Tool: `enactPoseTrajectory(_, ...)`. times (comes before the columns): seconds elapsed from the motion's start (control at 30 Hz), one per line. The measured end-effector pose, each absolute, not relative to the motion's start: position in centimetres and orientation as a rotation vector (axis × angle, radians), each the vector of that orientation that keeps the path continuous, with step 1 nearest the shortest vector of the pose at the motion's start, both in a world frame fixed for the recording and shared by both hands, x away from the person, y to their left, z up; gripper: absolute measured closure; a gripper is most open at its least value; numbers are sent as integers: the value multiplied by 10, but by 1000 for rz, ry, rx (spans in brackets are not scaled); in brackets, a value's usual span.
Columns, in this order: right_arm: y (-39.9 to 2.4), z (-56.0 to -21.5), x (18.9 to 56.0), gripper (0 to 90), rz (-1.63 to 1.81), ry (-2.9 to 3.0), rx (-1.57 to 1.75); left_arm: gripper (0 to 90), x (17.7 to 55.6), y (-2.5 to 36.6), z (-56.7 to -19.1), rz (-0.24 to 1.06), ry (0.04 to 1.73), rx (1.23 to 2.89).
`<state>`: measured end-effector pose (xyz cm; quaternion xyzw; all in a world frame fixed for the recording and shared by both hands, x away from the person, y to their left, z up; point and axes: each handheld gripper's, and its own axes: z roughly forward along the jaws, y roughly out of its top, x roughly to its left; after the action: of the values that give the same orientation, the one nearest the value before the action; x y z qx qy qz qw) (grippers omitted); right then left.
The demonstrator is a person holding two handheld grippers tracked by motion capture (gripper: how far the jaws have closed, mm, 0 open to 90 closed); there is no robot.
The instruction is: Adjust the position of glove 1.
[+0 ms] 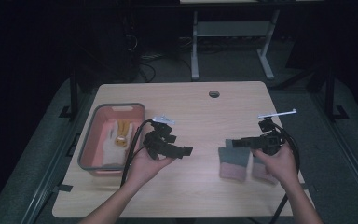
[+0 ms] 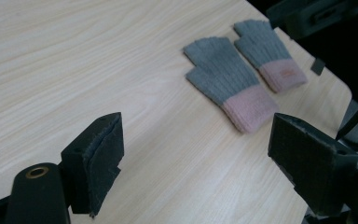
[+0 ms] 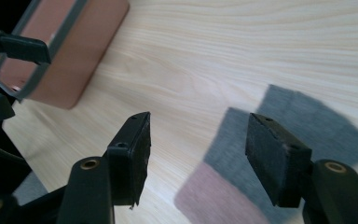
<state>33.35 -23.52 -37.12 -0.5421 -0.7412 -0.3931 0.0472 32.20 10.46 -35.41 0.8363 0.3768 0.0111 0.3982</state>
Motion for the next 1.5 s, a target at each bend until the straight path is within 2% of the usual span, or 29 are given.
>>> enactPoseTrajectory(0.93, -299, -410, 306, 461, -993, -2364, -1884, 187, 307, 67, -378, -48, 883, 2125)
enactPoseTrajectory(1.5, -313, -443, 307, 494, -769, -2426, -2006, 189, 306, 61, -385, -79, 879, 2120)
